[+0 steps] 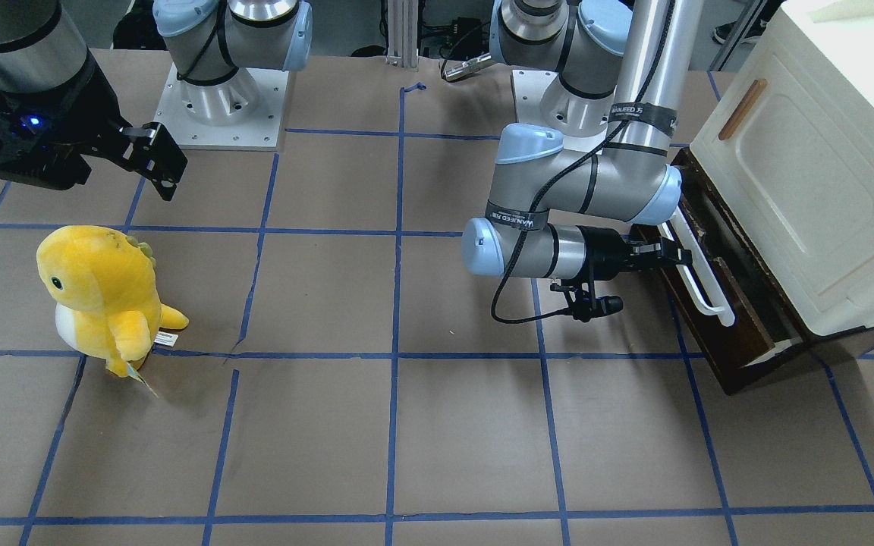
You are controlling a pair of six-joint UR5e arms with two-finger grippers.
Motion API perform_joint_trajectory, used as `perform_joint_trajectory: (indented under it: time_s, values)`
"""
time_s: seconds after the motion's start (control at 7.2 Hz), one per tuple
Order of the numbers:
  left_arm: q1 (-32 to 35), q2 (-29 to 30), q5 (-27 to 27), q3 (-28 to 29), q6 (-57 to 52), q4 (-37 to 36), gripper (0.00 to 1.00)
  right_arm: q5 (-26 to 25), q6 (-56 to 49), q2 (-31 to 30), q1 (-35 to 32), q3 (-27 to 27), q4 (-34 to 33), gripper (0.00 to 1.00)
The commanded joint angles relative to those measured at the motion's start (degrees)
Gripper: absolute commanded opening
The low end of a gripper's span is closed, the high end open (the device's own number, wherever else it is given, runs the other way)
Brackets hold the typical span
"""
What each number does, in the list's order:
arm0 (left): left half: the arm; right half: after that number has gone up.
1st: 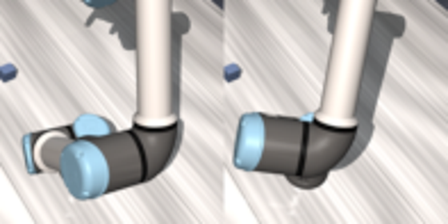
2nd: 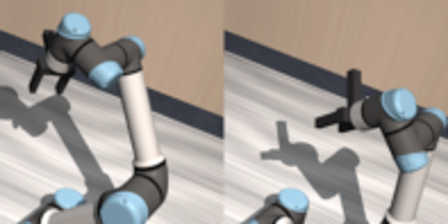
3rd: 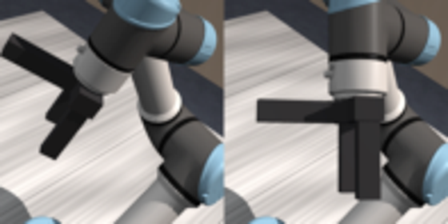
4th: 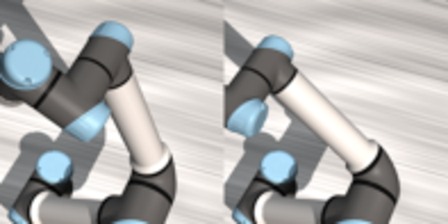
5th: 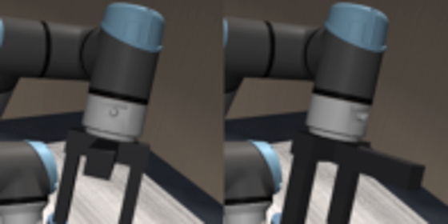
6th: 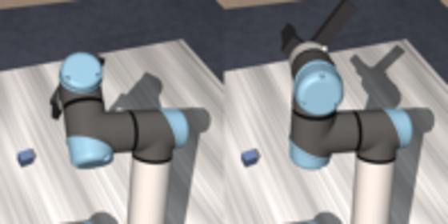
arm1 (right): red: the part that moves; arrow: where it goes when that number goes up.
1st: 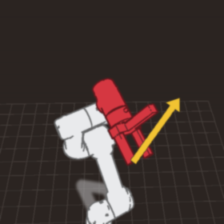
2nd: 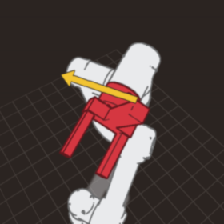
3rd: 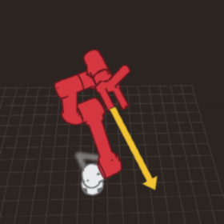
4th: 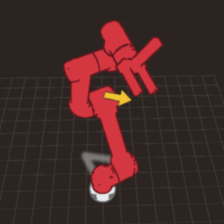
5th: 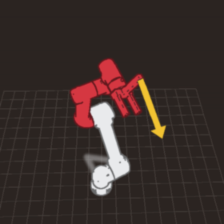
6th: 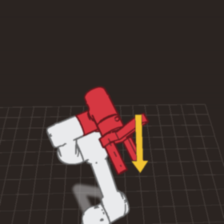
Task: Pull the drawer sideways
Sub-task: 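Pull the drawer handle with the left gripper away from the cabinet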
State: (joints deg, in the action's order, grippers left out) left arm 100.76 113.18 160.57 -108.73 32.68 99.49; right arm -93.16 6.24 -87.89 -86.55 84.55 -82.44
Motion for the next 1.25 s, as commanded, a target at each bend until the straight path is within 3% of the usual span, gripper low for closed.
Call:
perform_joint_trajectory:
  time_s: [0.0, 1.11]
  values:
    - [0.8, -0.1, -0.3, 0.0, 0.1, 0.0, 0.31, 0.0, 0.0, 0.0, 0.1, 0.0, 0.0, 1.0]
    - [2.2, 0.0, -0.4, 0.4, 0.1, 0.0, 0.28, 0.0, 0.0, 0.0, 0.0, 0.0, 0.0, 1.0]
